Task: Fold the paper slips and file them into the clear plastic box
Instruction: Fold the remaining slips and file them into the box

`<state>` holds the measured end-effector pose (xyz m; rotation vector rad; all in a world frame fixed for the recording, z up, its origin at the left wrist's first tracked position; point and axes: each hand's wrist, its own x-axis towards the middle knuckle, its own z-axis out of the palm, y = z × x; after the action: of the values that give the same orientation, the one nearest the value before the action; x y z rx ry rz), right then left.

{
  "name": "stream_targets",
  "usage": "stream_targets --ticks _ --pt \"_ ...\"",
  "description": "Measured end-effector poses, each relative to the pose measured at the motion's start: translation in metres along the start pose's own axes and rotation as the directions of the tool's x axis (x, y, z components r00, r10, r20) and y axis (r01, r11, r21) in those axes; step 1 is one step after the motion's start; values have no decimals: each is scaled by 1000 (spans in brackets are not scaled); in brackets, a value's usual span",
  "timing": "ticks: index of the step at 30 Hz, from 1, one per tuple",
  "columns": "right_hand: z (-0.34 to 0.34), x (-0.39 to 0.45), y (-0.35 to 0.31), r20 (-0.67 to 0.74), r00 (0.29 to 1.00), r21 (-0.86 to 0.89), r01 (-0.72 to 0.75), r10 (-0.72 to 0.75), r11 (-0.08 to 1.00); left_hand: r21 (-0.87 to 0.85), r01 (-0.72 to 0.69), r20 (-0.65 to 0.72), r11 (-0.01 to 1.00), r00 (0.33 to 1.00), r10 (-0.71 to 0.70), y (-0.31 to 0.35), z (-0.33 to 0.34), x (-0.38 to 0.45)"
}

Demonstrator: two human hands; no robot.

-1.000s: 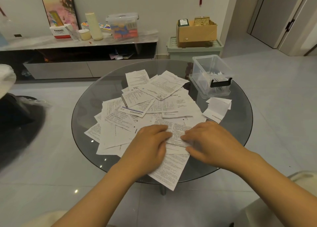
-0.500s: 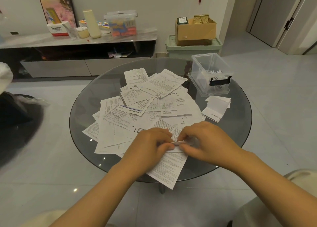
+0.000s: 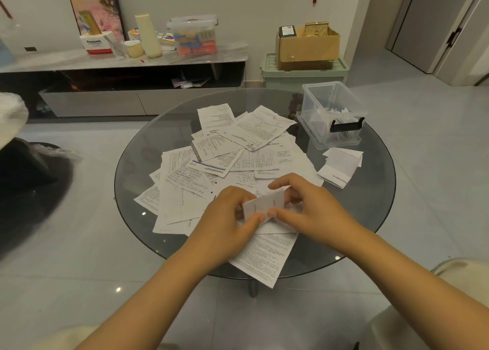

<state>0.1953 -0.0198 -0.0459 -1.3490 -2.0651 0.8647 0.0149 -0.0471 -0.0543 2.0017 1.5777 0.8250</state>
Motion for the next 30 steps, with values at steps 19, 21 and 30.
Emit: stream_targets --ticks 19,21,30 --pt "25 12 4 -81 997 -229 -20 1 973 268 192 95 944 970 -224 -7 -15 5" --pt "26 12 5 -85 996 -237 -28 8 971 236 210 87 949 968 -236 -7 -15 5" --pt "21 7 6 -137 988 -51 -77 69 996 -116 220 31 969 975 -218 6 -14 7"
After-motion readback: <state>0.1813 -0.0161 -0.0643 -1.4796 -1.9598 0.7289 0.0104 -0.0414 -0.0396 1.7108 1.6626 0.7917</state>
